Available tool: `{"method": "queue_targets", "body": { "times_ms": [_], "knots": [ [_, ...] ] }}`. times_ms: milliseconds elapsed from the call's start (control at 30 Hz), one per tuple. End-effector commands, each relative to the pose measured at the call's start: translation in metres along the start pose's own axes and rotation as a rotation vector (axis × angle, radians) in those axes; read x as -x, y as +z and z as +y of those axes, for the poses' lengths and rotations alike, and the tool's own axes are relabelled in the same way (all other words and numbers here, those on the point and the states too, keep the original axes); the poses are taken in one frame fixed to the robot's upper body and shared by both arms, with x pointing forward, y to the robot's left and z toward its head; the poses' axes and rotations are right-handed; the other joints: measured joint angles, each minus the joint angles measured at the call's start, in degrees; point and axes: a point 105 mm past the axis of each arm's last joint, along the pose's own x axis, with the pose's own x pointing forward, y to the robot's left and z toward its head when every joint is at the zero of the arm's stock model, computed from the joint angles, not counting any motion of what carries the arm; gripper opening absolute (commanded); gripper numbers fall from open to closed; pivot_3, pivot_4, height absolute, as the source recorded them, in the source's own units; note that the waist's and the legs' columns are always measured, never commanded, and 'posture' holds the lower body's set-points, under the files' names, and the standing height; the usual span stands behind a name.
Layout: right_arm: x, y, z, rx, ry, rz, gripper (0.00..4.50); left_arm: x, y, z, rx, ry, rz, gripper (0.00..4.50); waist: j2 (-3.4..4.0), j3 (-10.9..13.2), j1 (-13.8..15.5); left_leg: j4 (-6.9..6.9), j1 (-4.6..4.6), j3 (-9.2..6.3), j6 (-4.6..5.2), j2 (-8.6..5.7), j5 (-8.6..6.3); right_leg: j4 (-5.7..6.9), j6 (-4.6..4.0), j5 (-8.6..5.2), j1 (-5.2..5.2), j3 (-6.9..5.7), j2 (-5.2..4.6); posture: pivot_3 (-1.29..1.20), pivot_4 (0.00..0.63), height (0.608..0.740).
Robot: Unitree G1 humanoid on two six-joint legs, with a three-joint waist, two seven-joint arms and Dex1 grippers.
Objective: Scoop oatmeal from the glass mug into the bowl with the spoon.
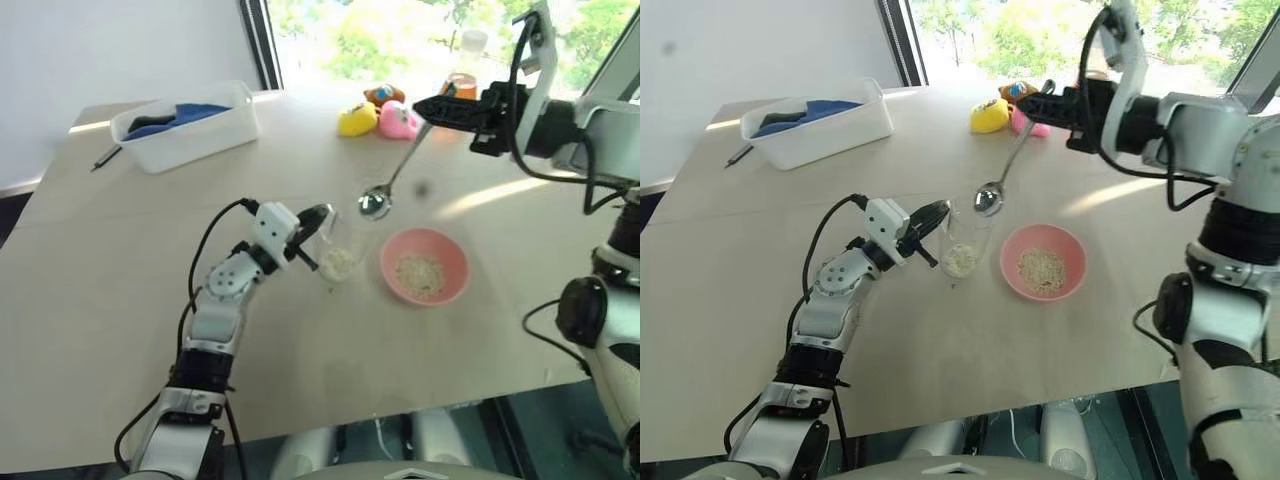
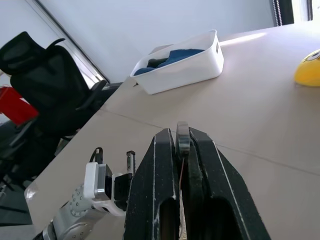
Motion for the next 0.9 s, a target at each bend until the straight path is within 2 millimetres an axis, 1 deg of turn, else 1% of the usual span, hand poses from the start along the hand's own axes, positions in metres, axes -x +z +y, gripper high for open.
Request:
{"method": "queue_targets", "body": {
  "times_ms": [33, 200, 333, 400, 433, 467, 533, 567, 600, 633, 667, 700, 733, 833, 900],
  "knots": [
    [-0.006, 0.000, 0.015, 0.023, 0.041, -0.043, 0.00, 0.005, -0.013, -0.011, 0.023, -0.031, 0.056, 0.05, 0.01, -0.01, -0.11, 0.00, 0.00, 0.00, 0.00, 0.00, 0.00, 0.00, 0.00, 0.00, -0.01, 0.00, 0.00, 0.00, 0.150, 0.740],
    [-0.026, -0.027, 0.014, 0.065, 0.016, 0.016, 0.00, 0.010, -0.012, -0.015, 0.020, -0.034, 0.053, 0.05, 0.05, -0.05, -0.20, 0.01, 0.00, 0.01, 0.00, -0.02, 0.00, 0.01, 0.00, 0.00, -0.01, -0.01, 0.07, 0.00, 0.150, 0.740],
    [-0.032, -0.037, 0.018, 0.063, 0.049, 0.029, 0.00, 0.018, -0.013, -0.019, -0.016, -0.031, 0.065, 0.05, 0.07, -0.06, -0.26, 0.01, 0.01, 0.01, 0.00, -0.03, 0.00, 0.01, 0.00, 0.00, -0.01, 0.00, 0.09, 0.00, 0.150, 0.740],
    [-0.032, -0.038, 0.020, 0.071, 0.061, 0.031, 0.74, 0.023, -0.014, -0.020, -0.021, -0.026, 0.070, 0.00, 0.08, -0.07, -0.27, 0.00, 0.02, 0.01, 0.00, -0.03, 0.00, 0.01, 0.00, 0.00, -0.02, 0.00, 0.09, 0.00, 0.150, 0.740],
    [-0.032, -0.038, 0.020, 0.072, 0.066, 0.028, 0.92, 0.025, -0.015, -0.022, -0.024, -0.027, 0.075, 0.00, 0.09, -0.08, -0.23, 0.00, 0.02, 0.01, 0.00, -0.03, 0.00, 0.00, 0.00, 0.00, -0.01, 0.00, 0.10, 0.00, 0.150, 0.740],
    [-0.032, -0.036, 0.021, 0.073, 0.071, 0.021, 1.33, 0.027, -0.016, -0.023, -0.024, -0.029, 0.079, 0.00, 0.10, -0.11, -0.22, 0.00, 0.02, 0.01, 0.00, -0.03, 0.00, 0.00, 0.00, 0.00, -0.01, -0.01, 0.10, 0.00, 0.150, 0.740],
    [-0.031, -0.031, 0.022, 0.075, 0.079, 0.002, 2.34, 0.031, -0.019, -0.025, -0.032, -0.031, 0.090, 0.00, 0.13, -0.15, -0.23, 0.00, 0.04, 0.01, 0.00, -0.03, 0.00, -0.01, 0.00, 0.00, 0.02, 0.00, 0.11, 0.00, 0.150, 0.740],
    [-0.030, -0.027, 0.021, 0.080, 0.077, -0.011, 2.70, 0.032, -0.020, -0.026, -0.039, -0.035, 0.097, 0.00, 0.14, -0.16, -0.20, 0.00, 0.05, 0.01, 0.00, -0.03, 0.00, 0.00, 0.00, 0.00, 0.03, 0.00, 0.11, 0.00, 0.150, 0.740],
    [-0.029, -0.023, 0.020, 0.087, 0.069, -0.028, 3.24, 0.033, -0.021, -0.027, -0.044, -0.036, 0.101, 0.00, 0.14, -0.17, -0.16, 0.00, 0.05, 0.01, 0.00, -0.03, 0.00, 0.00, 0.00, 0.00, 0.03, -0.01, 0.11, 0.00, 0.150, 0.740],
    [-0.028, -0.018, 0.018, 0.090, 0.057, -0.044, 3.36, 0.034, -0.022, -0.026, -0.040, -0.030, 0.103, 0.00, 0.15, -0.17, -0.16, 0.00, 0.06, 0.01, 0.00, -0.03, 0.00, 0.00, 0.00, 0.00, 0.03, -0.01, 0.12, 0.00, 0.150, 0.740],
    [-0.027, -0.015, 0.016, 0.091, 0.050, -0.055, 3.92, 0.035, -0.022, -0.026, -0.036, -0.024, 0.103, 0.00, 0.15, -0.17, -0.16, 0.00, 0.06, 0.01, 0.00, -0.03, 0.00, 0.00, 0.00, 0.00, 0.03, -0.01, 0.13, 0.00, 0.150, 0.740],
    [-0.025, -0.012, 0.015, 0.090, 0.046, -0.066, 4.35, 0.036, -0.023, -0.026, -0.033, -0.020, 0.105, 0.00, 0.15, -0.17, -0.17, 0.00, 0.05, 0.02, 0.00, -0.03, 0.00, 0.00, 0.00, 0.00, 0.03, 0.00, 0.13, 0.00, 0.150, 0.740],
    [-0.023, -0.005, 0.011, 0.089, 0.025, -0.092, 4.35, 0.036, -0.024, -0.025, -0.028, -0.012, 0.108, 0.00, 0.15, -0.18, -0.17, 0.00, 0.05, 0.02, 0.00, -0.03, 0.00, 0.00, 0.00, 0.00, 0.03, 0.00, 0.14, 0.00, 0.150, 0.740],
    [-0.017, 0.007, 0.002, 0.097, -0.017, -0.134, 4.35, 0.038, -0.026, -0.023, -0.023, -0.004, 0.114, 0.00, 0.15, -0.19, -0.17, 0.00, 0.06, 0.02, 0.00, -0.03, 0.00, 0.00, 0.00, 0.00, 0.03, 0.00, 0.15, 0.00, 0.150, 0.740],
    [-0.010, 0.017, -0.012, 0.104, -0.081, -0.174, 4.35, 0.039, -0.028, -0.023, -0.020, -0.006, 0.121, 0.00, 0.17, -0.20, -0.19, -0.01, 0.07, 0.03, 0.00, -0.03, 0.00, 0.00, 0.00, 0.00, 0.03, 0.01, 0.15, 0.00, 0.150, 0.740]
  ]
}}
